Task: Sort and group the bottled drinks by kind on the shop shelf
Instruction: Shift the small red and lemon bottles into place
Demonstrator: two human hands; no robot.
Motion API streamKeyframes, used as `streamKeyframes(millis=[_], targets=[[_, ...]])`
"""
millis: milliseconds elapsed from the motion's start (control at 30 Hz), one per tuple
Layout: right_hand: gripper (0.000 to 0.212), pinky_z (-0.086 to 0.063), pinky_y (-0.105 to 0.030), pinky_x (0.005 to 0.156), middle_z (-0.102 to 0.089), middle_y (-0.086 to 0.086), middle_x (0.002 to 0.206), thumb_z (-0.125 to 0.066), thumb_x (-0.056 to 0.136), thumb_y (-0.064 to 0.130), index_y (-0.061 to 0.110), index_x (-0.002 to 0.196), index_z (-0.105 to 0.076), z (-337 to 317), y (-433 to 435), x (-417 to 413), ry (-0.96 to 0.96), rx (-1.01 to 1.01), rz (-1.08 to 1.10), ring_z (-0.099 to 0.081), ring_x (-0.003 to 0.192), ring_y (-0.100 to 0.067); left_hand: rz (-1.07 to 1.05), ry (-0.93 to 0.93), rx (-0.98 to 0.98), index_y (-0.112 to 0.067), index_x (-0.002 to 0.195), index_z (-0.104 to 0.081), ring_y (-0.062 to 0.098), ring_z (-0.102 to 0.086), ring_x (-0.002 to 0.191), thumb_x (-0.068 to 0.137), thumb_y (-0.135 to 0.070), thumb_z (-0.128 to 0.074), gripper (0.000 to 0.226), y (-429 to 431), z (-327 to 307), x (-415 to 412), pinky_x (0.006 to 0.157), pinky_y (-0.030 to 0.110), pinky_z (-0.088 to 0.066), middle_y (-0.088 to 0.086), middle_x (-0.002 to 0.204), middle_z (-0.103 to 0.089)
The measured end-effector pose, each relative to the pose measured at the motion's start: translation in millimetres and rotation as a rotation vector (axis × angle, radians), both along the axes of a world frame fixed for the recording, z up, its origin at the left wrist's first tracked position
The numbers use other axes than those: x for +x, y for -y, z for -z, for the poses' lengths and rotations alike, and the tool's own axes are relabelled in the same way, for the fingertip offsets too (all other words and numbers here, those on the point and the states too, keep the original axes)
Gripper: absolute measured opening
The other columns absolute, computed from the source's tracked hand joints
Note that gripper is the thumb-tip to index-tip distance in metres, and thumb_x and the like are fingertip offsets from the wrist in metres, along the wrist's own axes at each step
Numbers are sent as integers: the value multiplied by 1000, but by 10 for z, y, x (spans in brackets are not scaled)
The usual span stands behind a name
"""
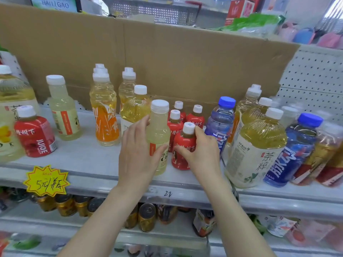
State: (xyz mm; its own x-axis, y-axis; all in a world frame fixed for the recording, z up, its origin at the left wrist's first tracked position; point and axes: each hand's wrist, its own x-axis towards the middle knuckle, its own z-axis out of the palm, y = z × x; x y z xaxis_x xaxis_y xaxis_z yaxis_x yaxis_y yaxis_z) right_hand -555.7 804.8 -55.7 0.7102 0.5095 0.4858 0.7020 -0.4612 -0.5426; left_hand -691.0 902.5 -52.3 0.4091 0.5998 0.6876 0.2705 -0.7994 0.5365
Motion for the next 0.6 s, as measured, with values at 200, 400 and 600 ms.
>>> streamKeyframes(millis=[200, 400, 600], targets=[[50, -46, -38, 101, -50, -8, 132, -75, 89, 29, 12, 133, -56, -19, -75, -55, 178, 62, 148, -51, 119, -27, -7, 6, 12, -17, 147, -36, 15, -38, 126, 79, -35, -79, 83, -25, 34, 16, 107, 36, -37, 1, 136, -51], [79, -30, -46, 118, -33, -19, 153, -67, 94, 27, 8, 157, -23, -335, 8, 206, 204, 315, 310, -33, 142, -35, 8, 7, -1, -18, 147, -36, 16, -37, 126, 80, -37, -76, 80, -47, 68, 24, 106, 31, -33, 2, 137, -49], [93, -27, -42, 119, -27, -13, 159, -69, 95, 25, 12, 161, -3, -324, -60, 281, -42, 351, 294, -26, 147, -27, 32, 15, -26, -17, 147, -37, 18, -38, 126, 81, -35, -77, 79, -46, 78, 14, 106, 33, -35, 3, 137, -48]])
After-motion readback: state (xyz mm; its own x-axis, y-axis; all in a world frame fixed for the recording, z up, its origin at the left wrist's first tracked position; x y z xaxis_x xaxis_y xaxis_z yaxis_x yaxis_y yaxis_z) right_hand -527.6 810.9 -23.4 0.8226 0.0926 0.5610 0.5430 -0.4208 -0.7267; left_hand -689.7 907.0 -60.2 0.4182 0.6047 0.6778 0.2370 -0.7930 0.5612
